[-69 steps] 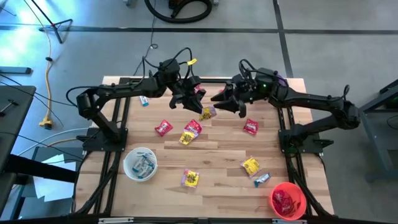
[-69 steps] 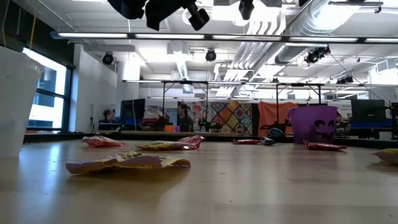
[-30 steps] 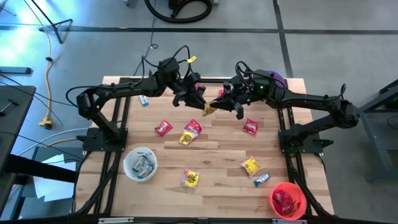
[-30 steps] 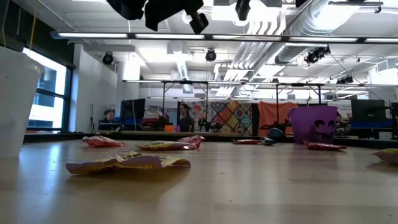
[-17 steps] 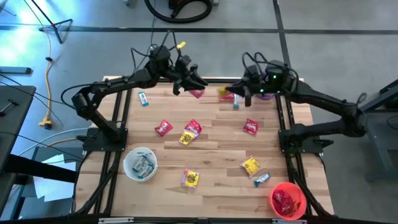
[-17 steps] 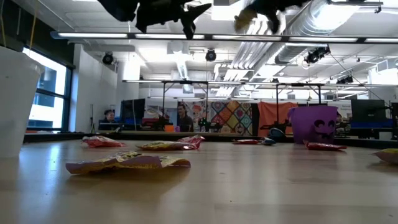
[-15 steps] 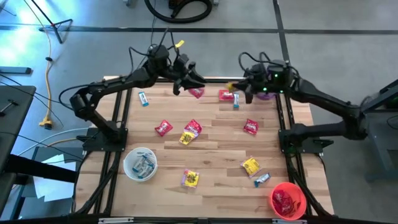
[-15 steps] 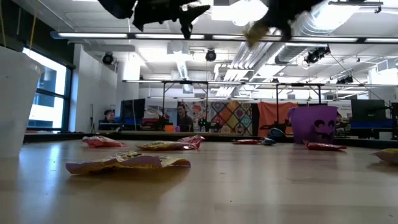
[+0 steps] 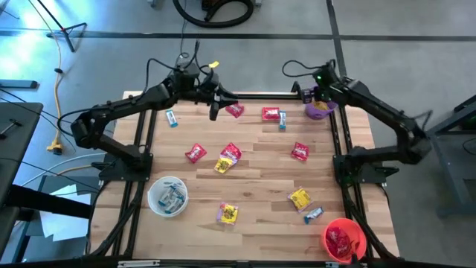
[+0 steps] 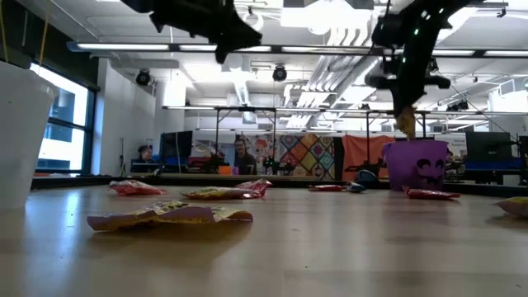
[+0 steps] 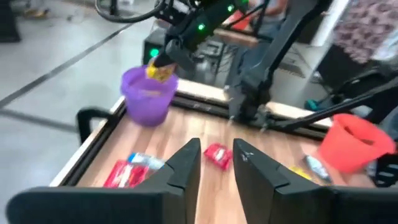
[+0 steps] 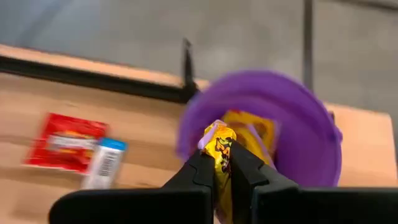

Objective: Sort candy
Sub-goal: Put the yellow candy into the purple bin, then put the red candy into the orange bin

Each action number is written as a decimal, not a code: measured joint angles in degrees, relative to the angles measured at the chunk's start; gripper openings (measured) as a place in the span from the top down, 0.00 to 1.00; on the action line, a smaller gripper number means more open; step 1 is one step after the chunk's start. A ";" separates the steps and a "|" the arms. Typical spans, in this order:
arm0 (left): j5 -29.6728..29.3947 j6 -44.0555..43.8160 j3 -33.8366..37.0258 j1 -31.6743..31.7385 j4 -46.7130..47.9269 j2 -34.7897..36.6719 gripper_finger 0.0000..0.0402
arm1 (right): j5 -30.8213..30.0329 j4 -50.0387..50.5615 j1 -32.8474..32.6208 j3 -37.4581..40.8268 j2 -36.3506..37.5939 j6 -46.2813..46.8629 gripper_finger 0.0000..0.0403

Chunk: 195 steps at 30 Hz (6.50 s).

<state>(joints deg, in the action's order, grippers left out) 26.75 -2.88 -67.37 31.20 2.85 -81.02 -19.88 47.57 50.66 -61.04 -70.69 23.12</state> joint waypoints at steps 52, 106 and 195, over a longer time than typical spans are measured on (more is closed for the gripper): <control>1.17 -6.48 30.69 8.35 -9.13 21.34 1.00 | 22.88 -32.60 -21.05 -13.99 -30.29 9.93 0.48; 1.18 -7.50 30.67 8.36 -8.23 24.07 1.00 | 30.14 11.23 -15.06 -70.62 -72.40 -16.10 0.98; 1.56 -6.98 30.64 8.50 -6.97 24.03 1.00 | 29.94 -21.25 -52.90 31.40 -6.63 41.65 0.63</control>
<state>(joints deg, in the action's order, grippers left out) 28.32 -9.87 -36.73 39.70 -4.12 -56.99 10.06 26.32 -2.24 -29.64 -77.33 64.76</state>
